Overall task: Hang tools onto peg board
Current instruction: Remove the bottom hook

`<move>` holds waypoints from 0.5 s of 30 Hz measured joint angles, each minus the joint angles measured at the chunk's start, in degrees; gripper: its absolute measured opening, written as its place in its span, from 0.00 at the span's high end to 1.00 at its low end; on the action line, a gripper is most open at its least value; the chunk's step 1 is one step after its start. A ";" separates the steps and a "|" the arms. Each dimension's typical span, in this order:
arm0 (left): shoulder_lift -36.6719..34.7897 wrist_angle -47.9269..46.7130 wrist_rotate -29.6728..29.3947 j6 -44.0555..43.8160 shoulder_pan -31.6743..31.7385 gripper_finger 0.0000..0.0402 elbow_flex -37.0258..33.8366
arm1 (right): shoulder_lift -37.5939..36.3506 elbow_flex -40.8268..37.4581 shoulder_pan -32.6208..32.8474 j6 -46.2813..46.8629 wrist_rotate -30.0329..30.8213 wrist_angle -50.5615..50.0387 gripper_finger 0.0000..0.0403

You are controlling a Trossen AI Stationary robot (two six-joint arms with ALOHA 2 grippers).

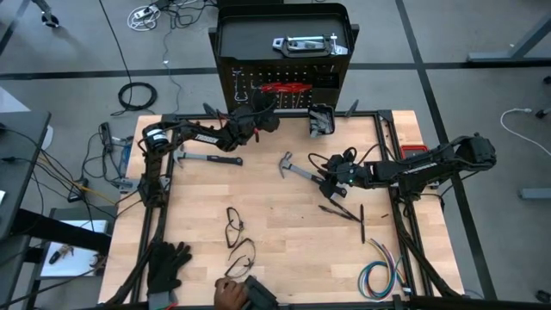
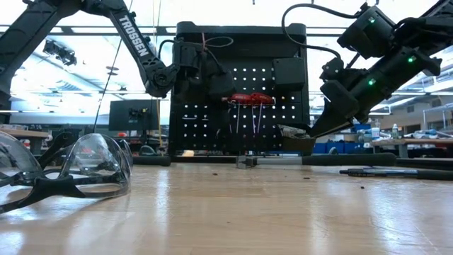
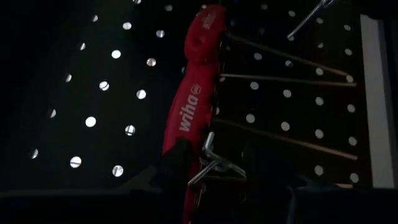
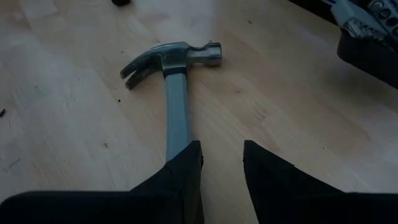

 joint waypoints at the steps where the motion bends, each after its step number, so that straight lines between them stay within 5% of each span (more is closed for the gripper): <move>1: 0.00 -0.02 -0.45 -0.02 -0.03 0.64 0.00 | 0.00 0.00 0.02 -0.04 0.00 0.08 0.68; 15: -0.09 -3.81 -2.36 -1.41 -0.01 0.83 4.34 | 0.02 0.00 0.00 -0.04 0.00 0.30 0.68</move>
